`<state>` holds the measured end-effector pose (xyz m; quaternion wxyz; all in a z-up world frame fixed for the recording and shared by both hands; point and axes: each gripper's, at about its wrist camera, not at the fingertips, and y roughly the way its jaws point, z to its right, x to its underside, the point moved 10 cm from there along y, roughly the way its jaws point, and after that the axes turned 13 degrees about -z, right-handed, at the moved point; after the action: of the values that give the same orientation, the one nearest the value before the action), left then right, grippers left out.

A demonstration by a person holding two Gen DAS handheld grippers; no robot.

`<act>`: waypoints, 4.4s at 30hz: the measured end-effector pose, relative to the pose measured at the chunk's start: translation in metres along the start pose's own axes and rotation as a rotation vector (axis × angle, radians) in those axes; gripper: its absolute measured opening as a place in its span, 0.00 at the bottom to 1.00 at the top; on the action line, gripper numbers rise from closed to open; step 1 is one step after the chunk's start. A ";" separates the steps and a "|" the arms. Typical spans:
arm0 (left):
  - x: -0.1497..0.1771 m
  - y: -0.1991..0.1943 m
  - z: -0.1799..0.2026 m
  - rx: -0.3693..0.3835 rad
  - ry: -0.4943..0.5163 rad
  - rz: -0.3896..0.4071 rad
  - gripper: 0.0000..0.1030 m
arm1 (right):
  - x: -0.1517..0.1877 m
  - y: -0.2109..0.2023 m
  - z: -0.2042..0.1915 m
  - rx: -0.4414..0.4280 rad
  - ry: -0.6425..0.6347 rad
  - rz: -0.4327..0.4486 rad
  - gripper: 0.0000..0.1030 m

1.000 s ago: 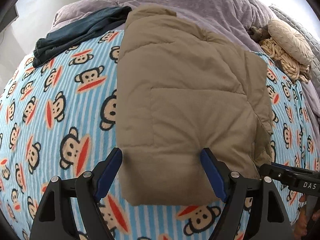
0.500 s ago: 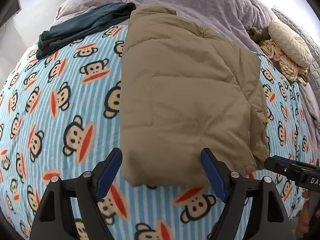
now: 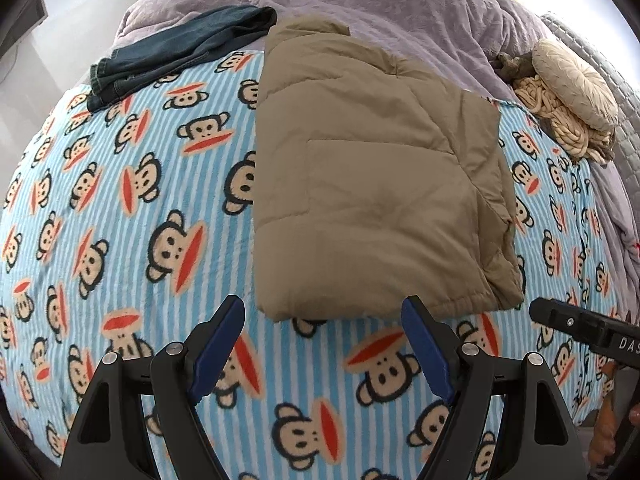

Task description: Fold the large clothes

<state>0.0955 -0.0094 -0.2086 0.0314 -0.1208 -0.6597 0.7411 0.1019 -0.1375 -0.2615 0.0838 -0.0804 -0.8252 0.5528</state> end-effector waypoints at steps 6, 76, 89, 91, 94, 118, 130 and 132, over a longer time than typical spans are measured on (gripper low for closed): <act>0.007 -0.019 0.000 -0.024 -0.011 0.044 1.00 | 0.007 -0.012 -0.005 0.002 0.001 0.021 0.76; 0.026 -0.190 -0.017 -0.155 -0.094 0.247 1.00 | 0.035 -0.181 -0.068 0.258 -0.084 0.372 1.00; 0.022 -0.187 -0.018 -0.160 -0.094 0.242 1.00 | 0.034 -0.180 -0.067 0.253 -0.078 0.368 1.00; 0.021 -0.186 -0.019 -0.159 -0.094 0.242 1.00 | 0.035 -0.180 -0.068 0.253 -0.076 0.368 1.00; 0.019 -0.184 -0.022 -0.161 -0.097 0.242 1.00 | 0.034 -0.181 -0.068 0.251 -0.073 0.370 1.00; 0.012 -0.175 -0.024 -0.170 -0.088 0.227 1.00 | 0.027 -0.179 -0.066 0.251 -0.071 0.368 1.00; 0.009 -0.172 -0.025 -0.179 -0.083 0.228 1.00 | 0.026 -0.178 -0.067 0.252 -0.072 0.368 1.00; 0.009 -0.171 -0.026 -0.179 -0.083 0.227 1.00 | 0.026 -0.178 -0.067 0.251 -0.072 0.368 1.00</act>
<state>0.0730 0.0392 -0.0435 -0.0907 -0.1661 -0.7061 0.6823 0.0851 -0.1382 -0.0702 -0.0384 -0.1987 -0.7239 0.6595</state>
